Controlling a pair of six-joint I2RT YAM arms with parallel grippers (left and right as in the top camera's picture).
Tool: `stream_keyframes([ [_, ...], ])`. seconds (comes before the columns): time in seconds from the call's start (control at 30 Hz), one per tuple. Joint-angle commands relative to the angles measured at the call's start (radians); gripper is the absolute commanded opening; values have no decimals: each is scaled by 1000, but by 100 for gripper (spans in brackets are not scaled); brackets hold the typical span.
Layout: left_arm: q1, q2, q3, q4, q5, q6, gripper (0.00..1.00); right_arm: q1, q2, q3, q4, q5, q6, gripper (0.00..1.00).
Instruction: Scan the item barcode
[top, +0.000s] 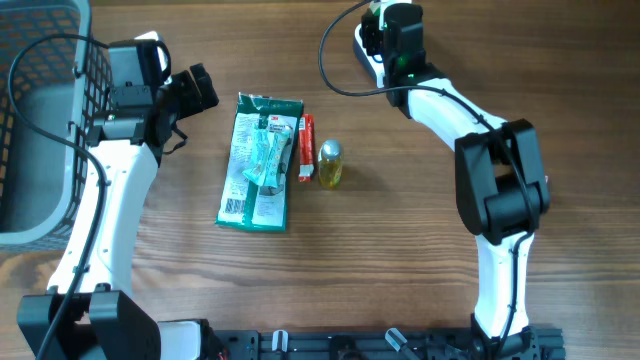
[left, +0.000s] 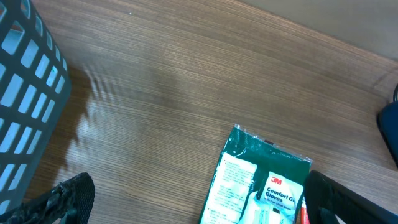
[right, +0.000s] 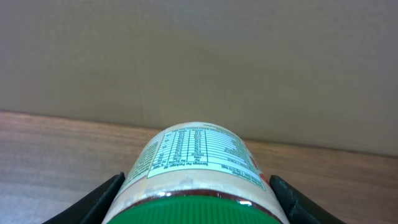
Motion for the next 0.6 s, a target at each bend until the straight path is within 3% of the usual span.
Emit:
stream_keyframes([
  [0.0,4,0,6,0,-10,9,100,-4,-222,7,-64,21,19,10],
  [0.13,4,0,6,0,-10,9,100,-29,-424,7,-357,20,111,8],
  [0.27,4,0,6,0,-10,9,100,-77,-538,7,-768,-13,249,8],
  [0.33,4,0,6,0,-10,9,100,-123,-539,5,-1050,-174,256,11],
  [0.4,4,0,6,0,-10,9,100,-150,-524,-20,-1203,-292,255,14],
  [0.47,4,0,6,0,-10,9,100,-164,-514,-81,-1302,-330,255,17],
  [0.57,4,0,6,0,-10,9,100,-166,-511,-227,-1307,-329,280,17],
])
